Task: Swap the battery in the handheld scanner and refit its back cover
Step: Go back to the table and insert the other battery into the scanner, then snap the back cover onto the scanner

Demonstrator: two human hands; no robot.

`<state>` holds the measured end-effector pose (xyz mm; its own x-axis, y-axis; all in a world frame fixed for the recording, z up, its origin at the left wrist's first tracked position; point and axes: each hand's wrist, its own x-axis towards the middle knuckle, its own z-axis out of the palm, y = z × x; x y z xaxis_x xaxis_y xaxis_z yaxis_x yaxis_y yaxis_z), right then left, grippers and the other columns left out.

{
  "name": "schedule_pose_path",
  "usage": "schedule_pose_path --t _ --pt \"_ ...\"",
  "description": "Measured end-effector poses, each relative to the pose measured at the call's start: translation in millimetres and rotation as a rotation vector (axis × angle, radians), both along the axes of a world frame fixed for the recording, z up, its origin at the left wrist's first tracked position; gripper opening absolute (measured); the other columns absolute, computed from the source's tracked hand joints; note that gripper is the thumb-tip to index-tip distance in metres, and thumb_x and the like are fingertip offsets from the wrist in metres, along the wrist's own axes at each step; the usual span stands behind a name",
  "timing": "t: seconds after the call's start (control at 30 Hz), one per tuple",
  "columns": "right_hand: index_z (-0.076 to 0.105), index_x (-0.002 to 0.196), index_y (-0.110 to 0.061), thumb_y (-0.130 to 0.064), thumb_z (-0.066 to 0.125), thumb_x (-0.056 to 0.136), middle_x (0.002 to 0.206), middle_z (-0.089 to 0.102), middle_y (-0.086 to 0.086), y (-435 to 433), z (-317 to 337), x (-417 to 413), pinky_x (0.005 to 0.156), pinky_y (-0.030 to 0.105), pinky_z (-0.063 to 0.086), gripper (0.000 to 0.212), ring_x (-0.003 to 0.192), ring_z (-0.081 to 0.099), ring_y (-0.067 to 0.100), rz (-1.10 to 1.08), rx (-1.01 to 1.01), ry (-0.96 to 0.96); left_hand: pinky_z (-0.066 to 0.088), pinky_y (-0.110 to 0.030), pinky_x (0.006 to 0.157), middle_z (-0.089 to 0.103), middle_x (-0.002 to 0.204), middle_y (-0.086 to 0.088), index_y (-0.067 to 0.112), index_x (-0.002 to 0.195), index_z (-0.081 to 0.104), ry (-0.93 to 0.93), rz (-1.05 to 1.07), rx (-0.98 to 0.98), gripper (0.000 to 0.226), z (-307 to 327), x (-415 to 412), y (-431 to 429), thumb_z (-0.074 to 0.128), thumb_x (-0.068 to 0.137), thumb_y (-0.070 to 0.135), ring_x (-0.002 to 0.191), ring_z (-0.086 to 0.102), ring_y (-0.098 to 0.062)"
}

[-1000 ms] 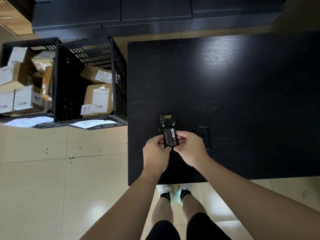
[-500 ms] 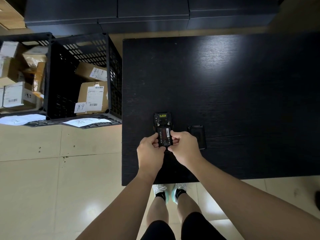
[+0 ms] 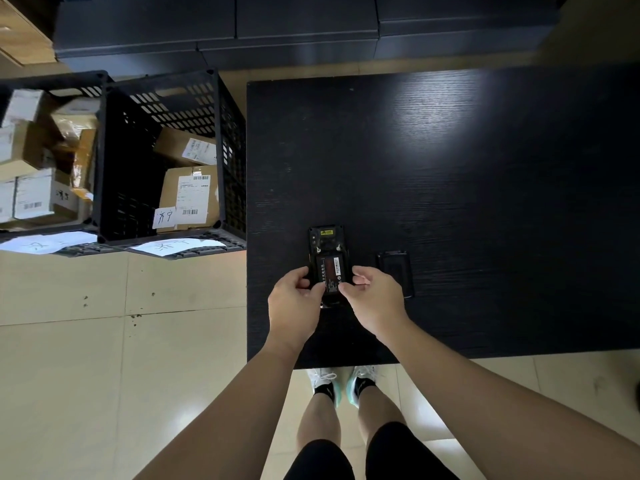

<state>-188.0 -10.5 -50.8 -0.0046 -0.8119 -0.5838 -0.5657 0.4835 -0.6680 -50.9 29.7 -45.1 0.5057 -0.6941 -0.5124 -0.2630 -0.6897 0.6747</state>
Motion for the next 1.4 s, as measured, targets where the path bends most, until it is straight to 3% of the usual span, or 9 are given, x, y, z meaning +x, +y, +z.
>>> schedule_pose_path --t 0.13,0.33,0.53,0.63,0.73,0.83,0.93,1.23,1.4 --pt "0.066 0.127 -0.014 -0.024 0.076 0.085 0.116 0.072 0.003 -2 -1 1 0.098 0.035 0.053 0.044 0.106 0.067 0.015 -0.006 0.01 0.022 0.053 -0.022 0.081 0.068 0.099 0.006 0.017 0.126 0.067 0.038 -0.018 0.025 0.044 -1 0 -2 0.077 0.084 0.022 0.086 0.067 -0.007" --pt "0.071 0.121 -0.016 -0.022 0.077 0.084 0.113 0.073 0.002 -2 -1 0 0.088 0.024 0.053 0.037 0.1 0.068 0.011 -0.022 0.017 0.035 0.057 -0.029 0.086 0.067 0.096 0.007 0.017 0.122 0.07 0.054 0.003 0.015 0.042 -1 0 -4 0.079 0.081 0.018 0.086 0.066 -0.006" --pt "0.072 0.118 -0.014 -0.022 0.075 0.086 0.11 0.074 0.002 -1 5 3 0.092 0.027 0.054 0.033 0.101 0.069 0.012 -0.014 0.0 0.049 0.057 -0.032 0.088 0.068 0.095 0.007 0.015 0.126 0.068 0.058 0.037 0.02 0.047 3 -3 -3 0.079 0.081 0.018 0.082 0.067 -0.006" --pt "0.072 0.117 -0.017 -0.023 0.068 0.09 0.106 0.075 -0.002 -5 15 -10 0.087 0.021 0.051 0.029 0.099 0.069 0.011 -0.026 -0.053 0.101 0.049 -0.018 0.081 0.064 0.111 0.002 0.017 0.125 0.066 -0.055 0.045 -0.02 0.041 12 -20 -6 0.074 0.085 0.021 0.088 0.063 -0.009" --pt "0.072 0.118 -0.018 -0.017 0.064 0.089 0.104 0.074 -0.001 -17 24 -45 0.094 0.027 0.051 0.03 0.099 0.068 0.015 -0.092 -0.119 0.201 0.041 0.0 0.075 0.066 0.112 0.002 0.017 0.12 0.069 -0.054 -0.058 -0.086 0.033 23 -59 -18 0.068 0.087 0.013 0.089 0.062 -0.005" --pt "0.063 0.132 -0.017 -0.014 0.06 0.091 0.121 0.067 0.003 -27 24 -81 0.093 0.026 0.047 0.041 0.11 0.062 0.016 -0.09 -0.052 0.251 0.052 -0.019 0.094 0.067 0.123 0.0 0.014 0.134 0.061 0.123 -0.139 -0.063 0.042 25 -99 -31 0.062 0.091 0.01 0.105 0.064 -0.01" --pt "0.054 0.142 -0.018 -0.015 0.058 0.093 0.135 0.06 0.004 -30 17 -94 0.093 0.024 0.046 0.049 0.118 0.059 0.017 -0.02 0.042 0.216 0.049 -0.03 0.102 0.061 0.135 -0.007 0.01 0.143 0.05 0.215 -0.099 0.029 0.047 17 -118 -38 0.056 0.096 0.008 0.12 0.059 -0.018" --pt "0.057 0.138 -0.015 -0.015 0.057 0.093 0.14 0.049 0.007 -21 7 -94 0.103 0.037 0.048 0.045 0.117 0.056 0.019 0.0 0.066 0.146 0.048 -0.028 0.102 0.06 0.138 -0.007 0.009 0.142 0.051 0.268 0.06 0.072 0.047 11 -130 -40 0.051 0.096 0.003 0.123 0.059 -0.017" --pt "0.059 0.135 -0.017 -0.012 0.057 0.093 0.137 0.053 0.003 -23 6 -94 0.096 0.03 0.049 0.042 0.114 0.058 0.015 -0.044 0.057 0.136 0.042 -0.021 0.099 0.056 0.143 -0.005 0.012 0.146 0.047 0.353 0.144 0.082 0.048 13 -130 -38 0.048 0.099 0.0 0.127 0.054 -0.014"
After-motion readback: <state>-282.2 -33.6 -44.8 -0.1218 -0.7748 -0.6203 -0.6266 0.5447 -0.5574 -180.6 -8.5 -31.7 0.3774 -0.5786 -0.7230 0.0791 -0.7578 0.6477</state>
